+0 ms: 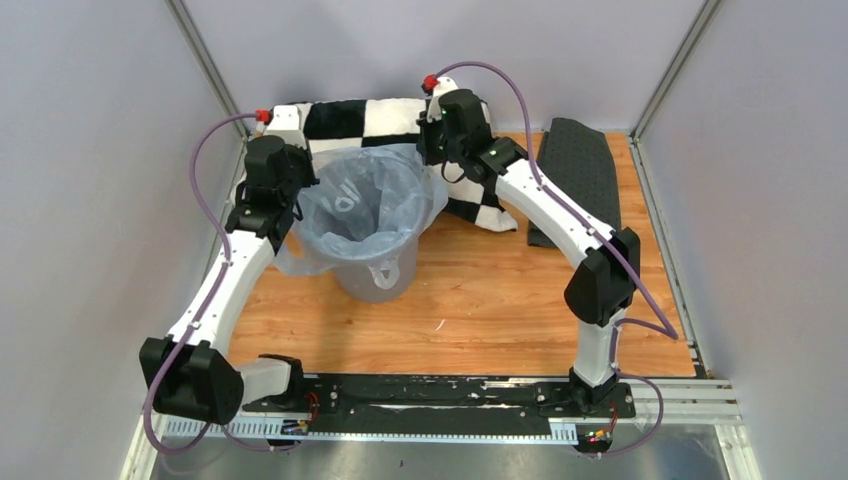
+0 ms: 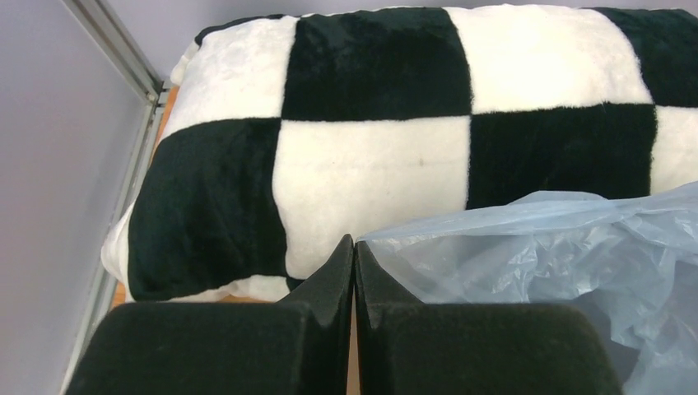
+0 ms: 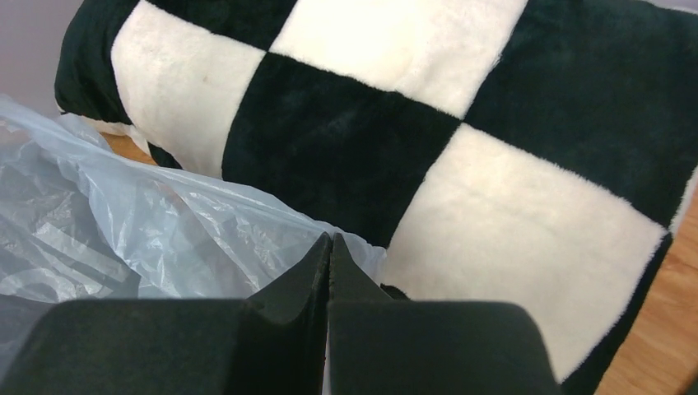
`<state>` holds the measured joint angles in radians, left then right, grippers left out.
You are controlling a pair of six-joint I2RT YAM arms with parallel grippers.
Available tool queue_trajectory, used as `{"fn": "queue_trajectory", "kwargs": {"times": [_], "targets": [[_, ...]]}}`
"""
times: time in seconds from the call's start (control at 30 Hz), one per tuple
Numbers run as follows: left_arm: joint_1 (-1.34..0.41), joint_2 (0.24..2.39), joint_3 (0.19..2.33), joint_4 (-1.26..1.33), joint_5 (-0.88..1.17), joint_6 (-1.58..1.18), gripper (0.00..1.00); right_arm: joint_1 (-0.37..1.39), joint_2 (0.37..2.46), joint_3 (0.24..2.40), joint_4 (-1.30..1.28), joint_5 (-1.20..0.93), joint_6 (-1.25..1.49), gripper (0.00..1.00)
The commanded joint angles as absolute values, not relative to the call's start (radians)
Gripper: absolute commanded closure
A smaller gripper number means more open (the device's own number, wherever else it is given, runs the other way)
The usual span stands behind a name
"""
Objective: Put the trash bags into the trash bin
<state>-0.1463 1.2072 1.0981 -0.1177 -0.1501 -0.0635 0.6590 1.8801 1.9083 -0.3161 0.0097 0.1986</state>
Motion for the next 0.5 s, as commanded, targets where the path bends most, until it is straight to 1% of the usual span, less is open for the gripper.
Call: {"fn": "queue_trajectory", "kwargs": {"times": [0.0, 0.27, 0.3, 0.37, 0.4, 0.43, 0.47], "targets": [[-0.128, 1.239, 1.085, -0.055, -0.153, -0.101, 1.00, 0.619, 1.906, 1.904, -0.310, -0.081, 0.284, 1.00], [-0.092, 1.276, 1.092, -0.076, -0.134, -0.174, 1.00, 0.609, 1.928, 1.836, -0.302, -0.135, 0.330, 1.00], [-0.090, 1.281, 1.096, -0.084, -0.135, -0.187, 0.98, 0.609, 1.927, 1.824, -0.299, -0.135, 0.335, 1.00], [-0.089, 1.290, 1.109, -0.104, -0.127, -0.200, 0.94, 0.609, 1.921, 1.799, -0.293, -0.140, 0.344, 1.00], [-0.089, 1.293, 1.122, -0.115, -0.124, -0.206, 0.91, 0.609, 1.918, 1.789, -0.289, -0.144, 0.346, 1.00], [-0.089, 1.296, 1.135, -0.127, -0.124, -0.210, 0.86, 0.609, 1.915, 1.779, -0.287, -0.145, 0.350, 1.00], [-0.090, 1.295, 1.146, -0.138, -0.129, -0.216, 0.77, 0.609, 1.909, 1.772, -0.285, -0.143, 0.354, 1.00]]}}
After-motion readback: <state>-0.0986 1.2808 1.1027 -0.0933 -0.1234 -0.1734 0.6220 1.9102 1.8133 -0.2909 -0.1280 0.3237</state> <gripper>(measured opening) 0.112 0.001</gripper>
